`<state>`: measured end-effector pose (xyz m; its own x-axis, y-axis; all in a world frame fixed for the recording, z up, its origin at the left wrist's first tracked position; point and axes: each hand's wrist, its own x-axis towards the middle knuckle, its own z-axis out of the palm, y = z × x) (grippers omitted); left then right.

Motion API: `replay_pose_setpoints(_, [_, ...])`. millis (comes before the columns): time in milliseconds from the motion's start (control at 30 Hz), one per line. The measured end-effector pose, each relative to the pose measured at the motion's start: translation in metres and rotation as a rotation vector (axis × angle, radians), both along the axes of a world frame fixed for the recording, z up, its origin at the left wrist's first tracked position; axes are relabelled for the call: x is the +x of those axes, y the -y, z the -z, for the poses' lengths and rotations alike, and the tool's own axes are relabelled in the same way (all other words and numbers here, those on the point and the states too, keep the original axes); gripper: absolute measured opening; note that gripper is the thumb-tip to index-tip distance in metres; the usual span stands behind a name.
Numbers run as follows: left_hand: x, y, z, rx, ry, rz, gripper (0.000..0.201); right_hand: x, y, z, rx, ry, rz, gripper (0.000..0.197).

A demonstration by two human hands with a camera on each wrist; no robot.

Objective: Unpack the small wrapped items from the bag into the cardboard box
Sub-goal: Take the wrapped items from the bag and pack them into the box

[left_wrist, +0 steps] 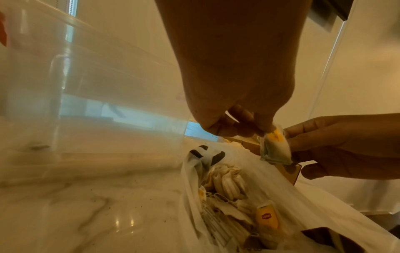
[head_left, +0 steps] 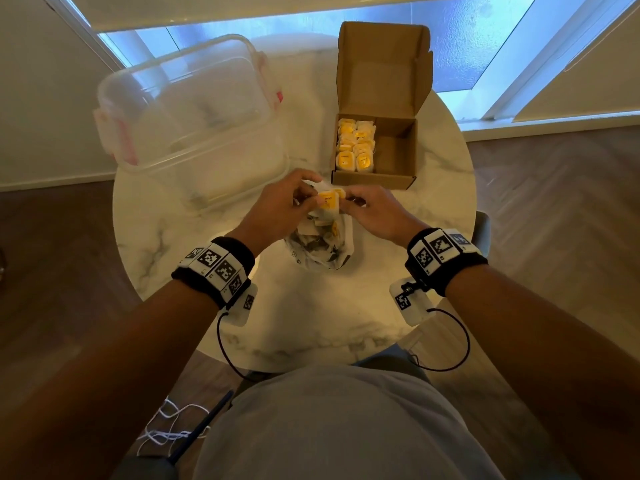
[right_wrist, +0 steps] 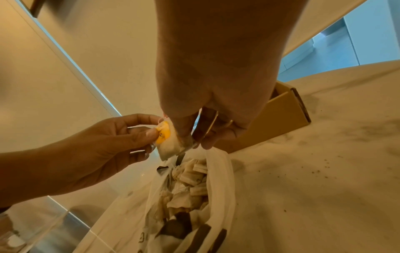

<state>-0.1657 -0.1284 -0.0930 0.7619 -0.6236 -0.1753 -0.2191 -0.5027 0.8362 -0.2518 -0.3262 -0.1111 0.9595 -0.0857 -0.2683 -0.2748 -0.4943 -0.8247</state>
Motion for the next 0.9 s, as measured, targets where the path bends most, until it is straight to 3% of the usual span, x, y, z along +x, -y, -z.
replay_pose_setpoints(233, [0.004,0.012,0.005,0.016,0.103,0.001,0.016,0.000,-0.001,-0.002,0.012,0.023,0.008,0.018])
replay_pose_setpoints(367, [0.007,0.025,0.005,-0.053,0.121,0.010,0.014,0.004,0.006,-0.002,-0.106,0.061,0.087,0.020])
replay_pose_setpoints(633, [0.043,0.061,0.004,-0.004,0.286,0.207,0.019,0.035,0.055,-0.004,-0.275,0.136,0.179,0.022])
replay_pose_setpoints(733, [0.055,0.070,0.015,0.026,0.278,0.237,0.017,0.049,0.076,0.001,-0.357,0.072,0.241,0.020])
replay_pose_setpoints(900, [0.054,0.082,0.040,0.148,0.324,0.286,0.017,0.066,0.093,0.016,-0.487,-0.110,0.042,0.019])
